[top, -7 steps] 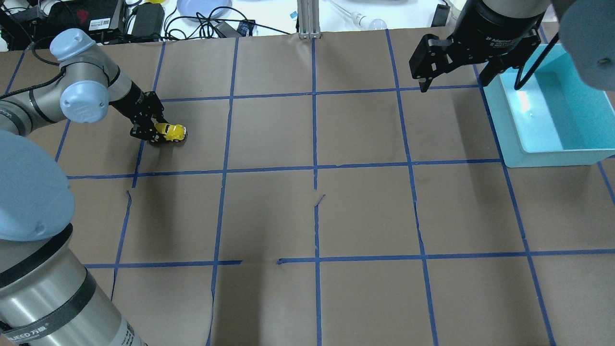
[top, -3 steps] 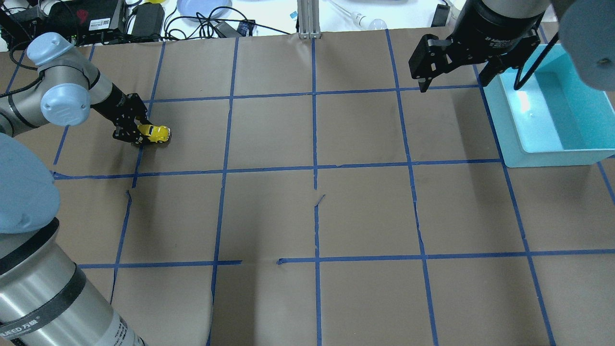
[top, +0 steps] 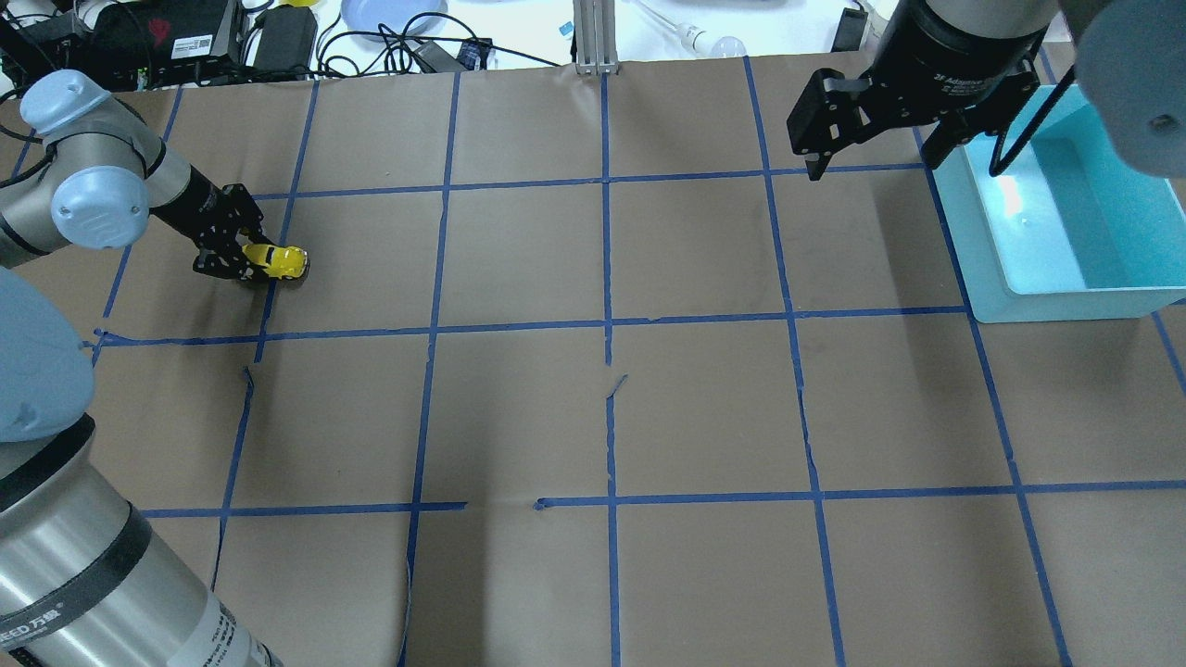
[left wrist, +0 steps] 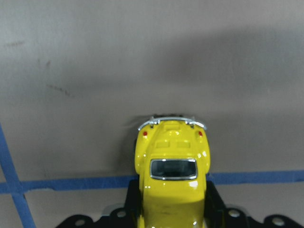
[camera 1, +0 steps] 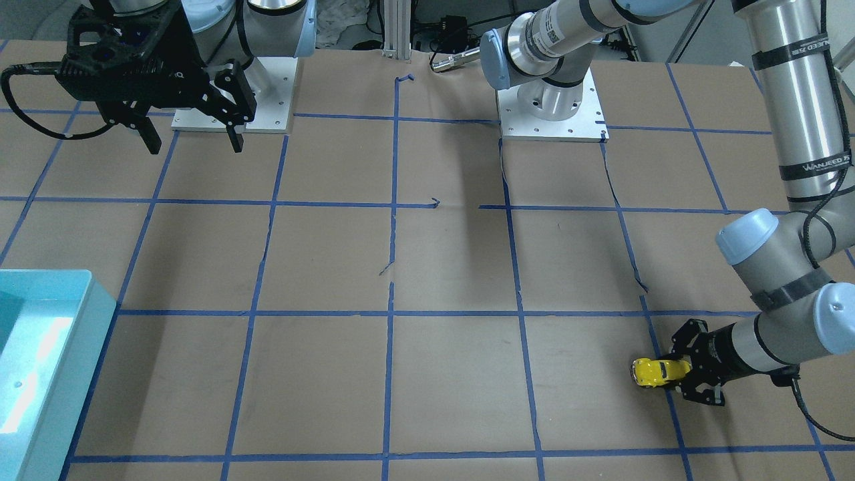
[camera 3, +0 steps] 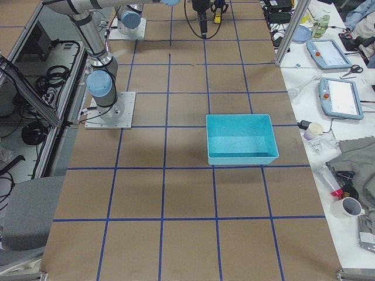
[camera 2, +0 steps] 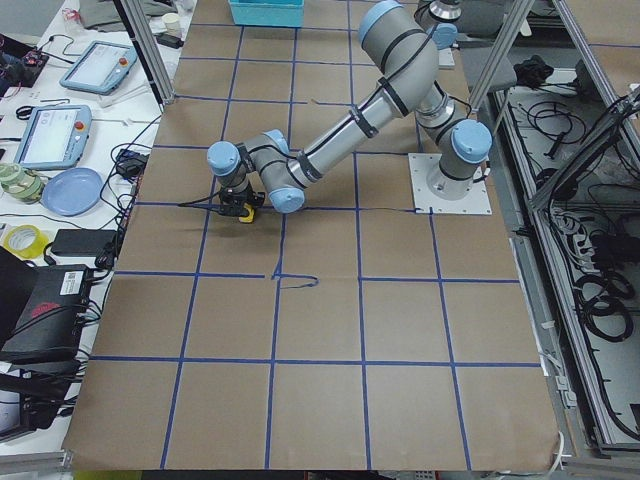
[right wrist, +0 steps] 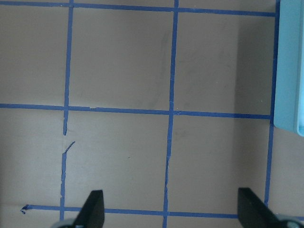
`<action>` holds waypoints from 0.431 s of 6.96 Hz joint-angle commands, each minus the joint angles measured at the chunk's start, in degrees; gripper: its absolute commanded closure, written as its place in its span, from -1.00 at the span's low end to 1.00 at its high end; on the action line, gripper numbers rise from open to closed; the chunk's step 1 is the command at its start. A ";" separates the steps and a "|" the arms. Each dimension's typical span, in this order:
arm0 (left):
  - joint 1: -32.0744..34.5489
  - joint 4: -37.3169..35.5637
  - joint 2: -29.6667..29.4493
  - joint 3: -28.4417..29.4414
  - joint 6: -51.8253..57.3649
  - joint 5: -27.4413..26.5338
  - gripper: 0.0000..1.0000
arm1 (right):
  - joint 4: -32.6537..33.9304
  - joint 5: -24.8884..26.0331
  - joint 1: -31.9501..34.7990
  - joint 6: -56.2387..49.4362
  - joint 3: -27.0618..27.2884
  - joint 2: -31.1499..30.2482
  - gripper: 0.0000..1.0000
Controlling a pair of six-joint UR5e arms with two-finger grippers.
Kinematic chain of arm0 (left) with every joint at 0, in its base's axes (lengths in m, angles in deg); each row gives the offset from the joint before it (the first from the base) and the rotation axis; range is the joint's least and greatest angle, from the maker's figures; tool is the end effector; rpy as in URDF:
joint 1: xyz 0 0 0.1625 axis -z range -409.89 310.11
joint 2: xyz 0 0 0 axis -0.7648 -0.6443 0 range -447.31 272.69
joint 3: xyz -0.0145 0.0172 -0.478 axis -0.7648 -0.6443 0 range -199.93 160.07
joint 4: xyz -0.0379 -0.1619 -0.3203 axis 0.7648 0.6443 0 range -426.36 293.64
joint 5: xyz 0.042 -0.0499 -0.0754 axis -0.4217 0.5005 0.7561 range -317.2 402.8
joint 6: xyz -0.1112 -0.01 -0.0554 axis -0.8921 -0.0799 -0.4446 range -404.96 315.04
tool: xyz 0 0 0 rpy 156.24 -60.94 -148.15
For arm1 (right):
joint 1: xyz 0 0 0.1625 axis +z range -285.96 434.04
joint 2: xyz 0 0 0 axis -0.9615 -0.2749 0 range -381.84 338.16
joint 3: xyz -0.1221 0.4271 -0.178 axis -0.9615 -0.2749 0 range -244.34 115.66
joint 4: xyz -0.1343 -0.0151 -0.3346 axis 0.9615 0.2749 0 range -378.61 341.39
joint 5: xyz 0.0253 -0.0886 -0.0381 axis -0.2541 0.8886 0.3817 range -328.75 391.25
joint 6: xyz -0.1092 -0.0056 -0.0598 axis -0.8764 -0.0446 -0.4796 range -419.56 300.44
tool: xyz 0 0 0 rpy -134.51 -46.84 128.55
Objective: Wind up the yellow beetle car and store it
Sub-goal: 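Drag the held car backward along the table with the left gripper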
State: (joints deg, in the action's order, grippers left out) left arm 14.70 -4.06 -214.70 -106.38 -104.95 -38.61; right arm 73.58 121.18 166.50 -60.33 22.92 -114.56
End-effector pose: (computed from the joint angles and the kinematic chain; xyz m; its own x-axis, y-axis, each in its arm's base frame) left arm 0.1438 -0.6570 0.2227 -0.0737 -0.9971 -0.0183 -0.9808 0.0692 0.1822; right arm 0.1516 -0.4205 0.5623 -0.9984 -0.0562 0.0006 -0.0558 0.9895 -0.1333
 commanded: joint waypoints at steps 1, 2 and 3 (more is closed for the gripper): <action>-0.86 -0.25 -0.14 -0.03 0.05 0.29 -0.04 | 0.00 -0.01 0.00 -0.02 0.02 0.00 -1.00; -0.77 -3.04 -0.22 -0.03 -0.73 0.29 -0.66 | 0.00 -0.10 0.00 -0.02 0.02 0.00 -1.00; -0.60 -5.15 0.38 -0.12 -1.53 0.20 -0.85 | 0.00 -0.10 0.00 0.06 0.02 0.00 -1.00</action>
State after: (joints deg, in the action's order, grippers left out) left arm 13.97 -6.71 -214.79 -106.47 -105.60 -38.36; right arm 73.58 121.11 166.50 -60.33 22.94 -114.56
